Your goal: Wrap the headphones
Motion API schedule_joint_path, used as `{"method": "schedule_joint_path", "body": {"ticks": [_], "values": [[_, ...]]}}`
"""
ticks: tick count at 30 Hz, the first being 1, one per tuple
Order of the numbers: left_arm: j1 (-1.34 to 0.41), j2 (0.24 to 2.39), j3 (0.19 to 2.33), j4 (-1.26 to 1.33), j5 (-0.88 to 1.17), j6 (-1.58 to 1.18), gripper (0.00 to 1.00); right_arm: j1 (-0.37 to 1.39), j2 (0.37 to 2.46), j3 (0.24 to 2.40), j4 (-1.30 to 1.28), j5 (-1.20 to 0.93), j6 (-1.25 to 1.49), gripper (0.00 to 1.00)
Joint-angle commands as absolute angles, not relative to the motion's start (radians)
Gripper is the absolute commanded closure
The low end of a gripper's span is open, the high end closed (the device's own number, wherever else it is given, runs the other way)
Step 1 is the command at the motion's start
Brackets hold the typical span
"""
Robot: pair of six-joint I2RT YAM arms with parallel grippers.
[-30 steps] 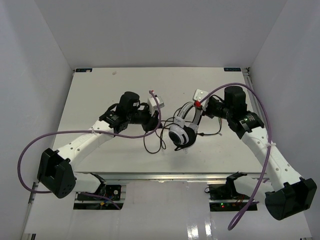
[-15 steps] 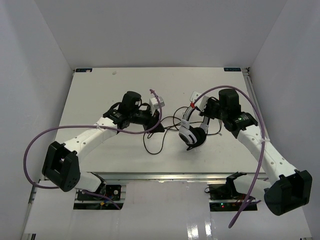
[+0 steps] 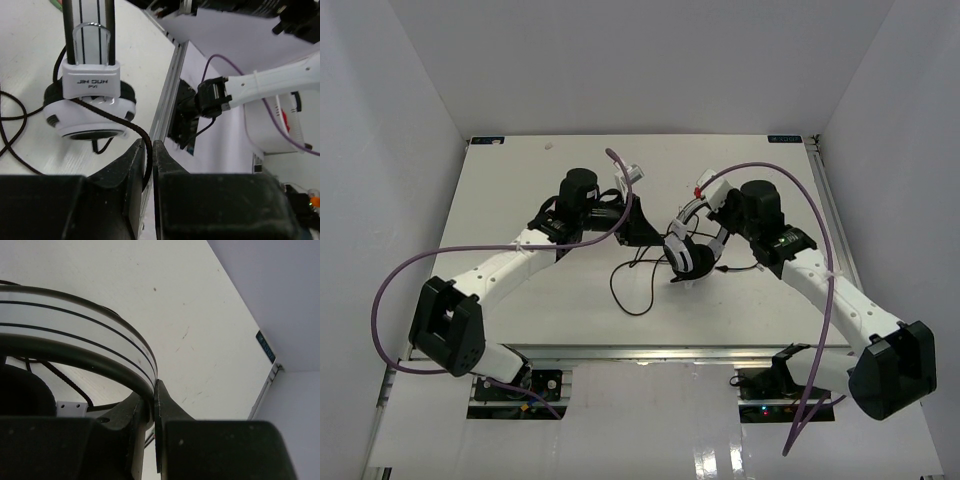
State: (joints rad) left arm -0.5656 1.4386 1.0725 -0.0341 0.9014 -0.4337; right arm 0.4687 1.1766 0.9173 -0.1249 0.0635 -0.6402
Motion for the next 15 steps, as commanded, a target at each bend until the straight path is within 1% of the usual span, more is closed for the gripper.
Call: {"method": "schedule_joint_path", "body": {"ticks": [1,4,7,9,12,15], "values": [[-0.563,1.452,1.102,0.153,0.861,-0.744,0.76,0.507,1.206,0.97,-0.029,0.183,-0.375,0.92],[-0.567,1.468,1.094,0.22,0.809,-0.894,0.76,0.53,1.252,1.02,-0.051,0.213,-0.203,0.92],[-0.572,1.479,1.076,0.259,0.742,-0.999,0.75,0.54,1.306,1.098,-0.095,0.256,-0.107,0.92],[-0.579,1.485,1.061,0.273,0.698,-1.057,0.75,0.539,1.345,1.157,-0.137,0.273,0.015,0.92],[-0.588,1.494,1.073,0.239,0.658,-1.074,0.73,0.54,1.398,1.234,-0.187,0.286,0.117,0.92],[-0.589,1.501,1.133,0.109,0.606,-0.94,0.73,0.537,1.408,1.275,-0.201,0.303,0.156,0.92]]}}
